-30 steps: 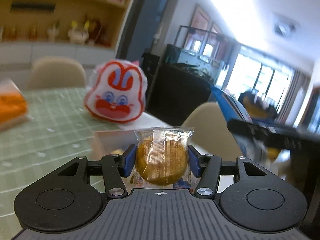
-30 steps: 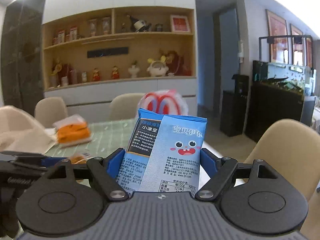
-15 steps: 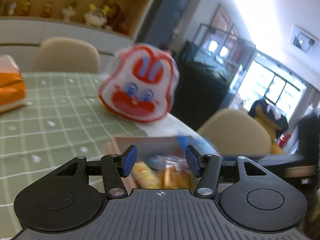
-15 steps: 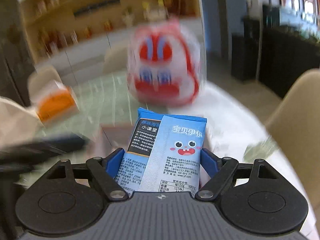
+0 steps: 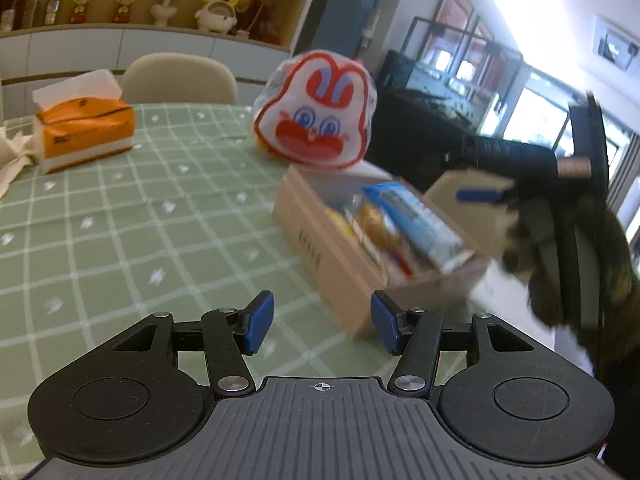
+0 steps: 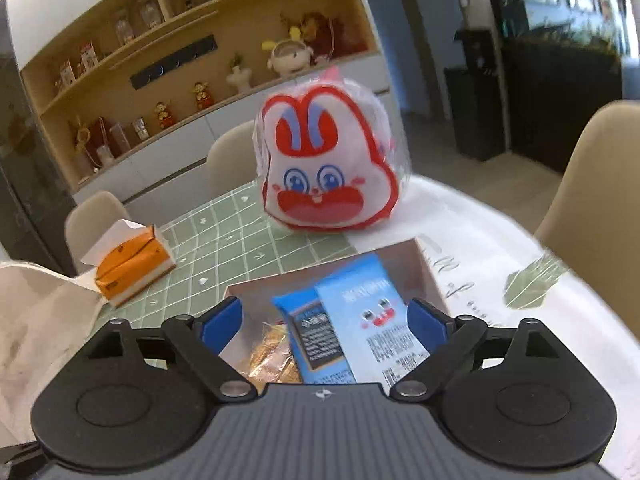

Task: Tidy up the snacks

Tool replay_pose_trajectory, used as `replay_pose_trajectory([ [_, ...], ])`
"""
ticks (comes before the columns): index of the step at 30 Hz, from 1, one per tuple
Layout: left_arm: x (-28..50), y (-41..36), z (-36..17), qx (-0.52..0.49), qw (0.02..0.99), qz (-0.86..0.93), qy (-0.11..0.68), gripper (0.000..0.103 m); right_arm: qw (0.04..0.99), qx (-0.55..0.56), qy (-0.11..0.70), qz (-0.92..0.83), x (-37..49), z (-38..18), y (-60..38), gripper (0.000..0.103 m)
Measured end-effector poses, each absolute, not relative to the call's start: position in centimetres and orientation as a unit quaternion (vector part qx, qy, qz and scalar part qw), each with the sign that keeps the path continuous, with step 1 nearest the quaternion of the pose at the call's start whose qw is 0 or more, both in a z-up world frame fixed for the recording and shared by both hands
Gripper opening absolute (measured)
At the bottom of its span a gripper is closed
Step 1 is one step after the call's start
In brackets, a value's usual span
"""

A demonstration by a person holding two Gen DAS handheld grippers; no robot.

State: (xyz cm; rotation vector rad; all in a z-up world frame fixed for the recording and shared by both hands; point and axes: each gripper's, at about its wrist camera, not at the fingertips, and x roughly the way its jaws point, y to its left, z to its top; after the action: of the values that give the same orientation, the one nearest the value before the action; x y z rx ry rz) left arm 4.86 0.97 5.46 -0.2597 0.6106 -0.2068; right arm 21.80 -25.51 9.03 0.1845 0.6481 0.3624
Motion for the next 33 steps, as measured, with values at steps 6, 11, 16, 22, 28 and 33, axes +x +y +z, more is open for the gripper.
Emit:
replay_pose_trajectory([
  [6,0.7,0.2,3.8,-0.094,0.935,-0.112,0.323,0.059,0.935,0.074,0.316,0.144,13.8,8.0,-25.1,0.091],
  [11,0.2,-1.8,2.0,-0.06,0.936,-0.12,0.326,0.059,0.939,0.049,0.327,0.098,5.7,3.6,-24.7,0.091],
  [16,0.4,-4.0,0.4,-0.038,0.936,-0.112,0.333,0.059,0.931,0.052,0.36,0.043,3.2,-0.1,-24.9,0.091],
  [22,-0.2,-6.1,0.0,-0.001,0.939,-0.101,0.328,0.06,0.937,0.016,0.349,0.022,0.5,-0.9,-25.0,0.093],
  [28,-0.5,-7.5,-0.2,0.029,0.942,-0.076,0.326,0.061,0.943,0.018,0.331,0.005,-0.9,-1.4,-25.7,0.099],
  [33,-0.5,-7.7,-0.2,0.029,0.943,-0.068,0.325,0.061,0.945,0.015,0.326,0.01,-0.9,-1.5,-25.6,0.099],
])
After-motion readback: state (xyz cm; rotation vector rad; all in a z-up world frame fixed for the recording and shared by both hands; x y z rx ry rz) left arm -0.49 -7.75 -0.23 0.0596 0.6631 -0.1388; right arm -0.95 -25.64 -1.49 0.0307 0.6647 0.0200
